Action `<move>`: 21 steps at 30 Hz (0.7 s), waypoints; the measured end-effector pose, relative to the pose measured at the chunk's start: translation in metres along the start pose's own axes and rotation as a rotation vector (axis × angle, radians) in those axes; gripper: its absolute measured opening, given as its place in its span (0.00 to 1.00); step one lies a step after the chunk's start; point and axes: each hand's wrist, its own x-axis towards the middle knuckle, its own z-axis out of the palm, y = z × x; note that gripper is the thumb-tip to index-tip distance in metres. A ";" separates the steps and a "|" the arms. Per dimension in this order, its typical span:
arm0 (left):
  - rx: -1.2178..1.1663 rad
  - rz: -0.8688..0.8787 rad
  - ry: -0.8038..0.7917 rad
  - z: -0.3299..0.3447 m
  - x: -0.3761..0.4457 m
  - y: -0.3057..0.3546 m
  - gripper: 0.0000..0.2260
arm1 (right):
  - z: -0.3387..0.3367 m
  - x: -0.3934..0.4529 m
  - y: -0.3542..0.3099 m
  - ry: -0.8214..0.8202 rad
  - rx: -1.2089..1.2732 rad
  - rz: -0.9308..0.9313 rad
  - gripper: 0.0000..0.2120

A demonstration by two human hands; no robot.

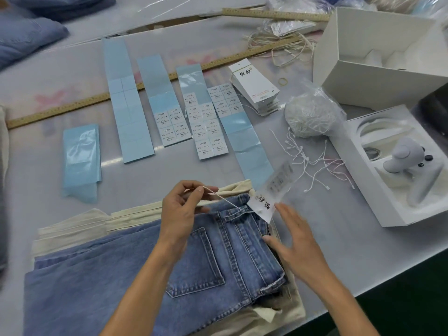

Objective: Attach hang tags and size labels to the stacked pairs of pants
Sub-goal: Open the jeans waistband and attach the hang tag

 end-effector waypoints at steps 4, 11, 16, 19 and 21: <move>-0.212 -0.113 0.022 0.004 -0.002 0.008 0.06 | 0.010 0.011 -0.001 0.060 0.107 -0.109 0.32; -0.346 -0.159 0.025 0.006 -0.013 0.013 0.03 | 0.025 0.027 -0.033 0.328 -0.039 -0.339 0.19; -0.015 0.117 0.105 -0.005 -0.017 0.021 0.04 | 0.027 0.024 -0.048 0.333 -0.069 -0.435 0.04; 0.155 0.294 0.132 -0.008 -0.017 0.030 0.06 | 0.022 0.019 -0.055 0.282 0.013 -0.397 0.02; 0.192 0.360 0.139 -0.005 -0.018 0.034 0.06 | 0.018 0.013 -0.059 0.250 0.099 -0.395 0.02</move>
